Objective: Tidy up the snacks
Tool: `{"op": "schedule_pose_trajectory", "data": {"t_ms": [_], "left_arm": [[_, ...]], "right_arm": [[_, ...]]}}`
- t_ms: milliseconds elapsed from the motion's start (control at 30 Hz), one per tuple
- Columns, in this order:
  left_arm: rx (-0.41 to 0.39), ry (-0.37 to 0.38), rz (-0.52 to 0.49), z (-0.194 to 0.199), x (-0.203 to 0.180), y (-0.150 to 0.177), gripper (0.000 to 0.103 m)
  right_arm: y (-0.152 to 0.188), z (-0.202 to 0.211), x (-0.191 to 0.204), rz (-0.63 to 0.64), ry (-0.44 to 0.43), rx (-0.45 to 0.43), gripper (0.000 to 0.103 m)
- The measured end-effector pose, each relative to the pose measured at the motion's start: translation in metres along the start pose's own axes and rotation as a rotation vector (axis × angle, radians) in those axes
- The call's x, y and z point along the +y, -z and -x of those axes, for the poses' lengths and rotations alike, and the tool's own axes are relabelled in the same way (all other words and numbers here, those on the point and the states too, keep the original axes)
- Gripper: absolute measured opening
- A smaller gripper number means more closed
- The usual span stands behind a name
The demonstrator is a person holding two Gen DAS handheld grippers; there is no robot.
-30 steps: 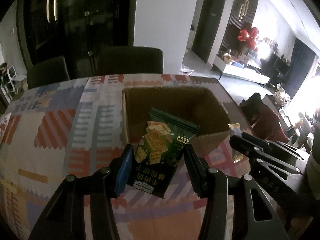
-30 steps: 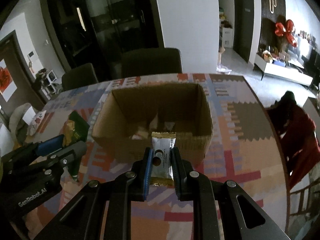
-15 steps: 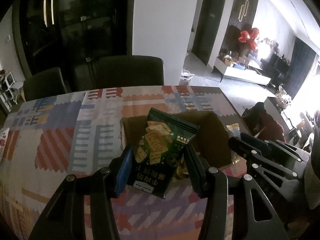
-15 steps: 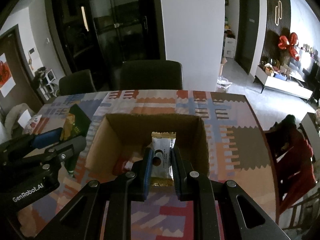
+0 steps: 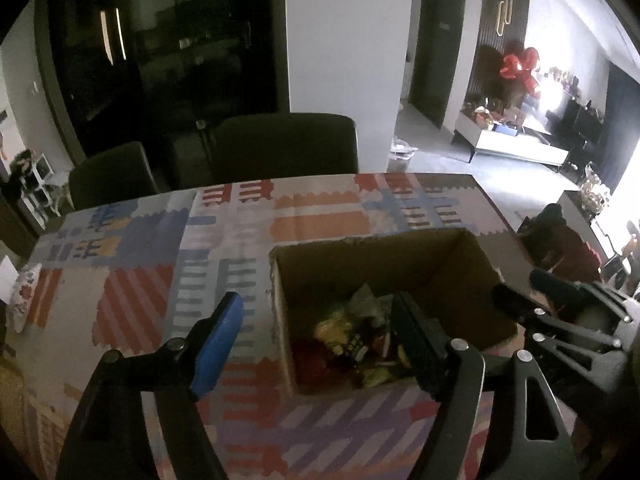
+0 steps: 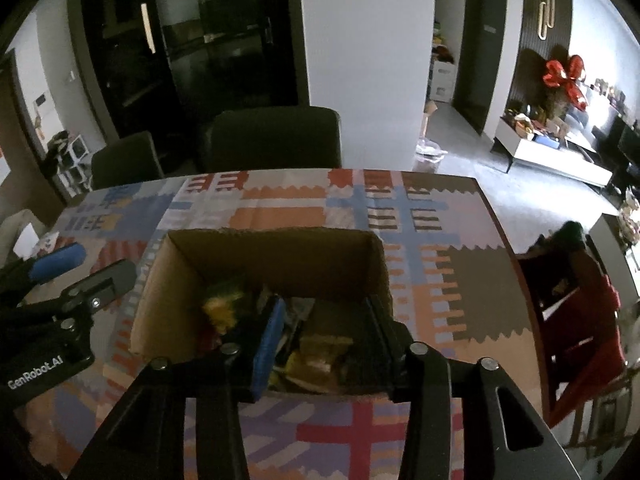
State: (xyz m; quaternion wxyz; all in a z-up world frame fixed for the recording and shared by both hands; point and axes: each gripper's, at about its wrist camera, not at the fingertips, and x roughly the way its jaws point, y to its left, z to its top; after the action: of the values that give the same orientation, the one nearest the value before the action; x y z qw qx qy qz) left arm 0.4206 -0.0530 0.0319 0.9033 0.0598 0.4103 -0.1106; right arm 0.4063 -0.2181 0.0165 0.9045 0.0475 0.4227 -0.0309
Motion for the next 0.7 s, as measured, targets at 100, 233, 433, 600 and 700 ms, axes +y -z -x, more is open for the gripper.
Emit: {"op": "schedule_pose_trajectory", "data": {"t_ms": [100, 233, 433, 600, 700], "left_arm": [[-0.025, -0.017, -0.025, 0.014, -0.002, 0.013, 0.084], [-0.076, -0.041, -0.023, 0.041, 0.002, 0.028, 0.095], [-0.161, -0.088, -0.029, 0.08, 0.003, 0.056, 0.102], [-0.182, -0.062, -0.037, 0.107, 0.001, 0.081, 0.103], [-0.184, -0.051, -0.033, 0.121, -0.002, 0.094, 0.103]], "right_arm": [[0.012, 0.016, -0.002, -0.034, -0.002, -0.029, 0.067], [0.027, 0.038, 0.001, -0.038, -0.003, -0.052, 0.071], [0.059, 0.078, 0.008, -0.056, 0.018, -0.103, 0.073], [0.083, 0.108, 0.009, -0.062, 0.048, -0.15, 0.077], [0.097, 0.126, 0.009, -0.052, 0.062, -0.175, 0.083]]}}
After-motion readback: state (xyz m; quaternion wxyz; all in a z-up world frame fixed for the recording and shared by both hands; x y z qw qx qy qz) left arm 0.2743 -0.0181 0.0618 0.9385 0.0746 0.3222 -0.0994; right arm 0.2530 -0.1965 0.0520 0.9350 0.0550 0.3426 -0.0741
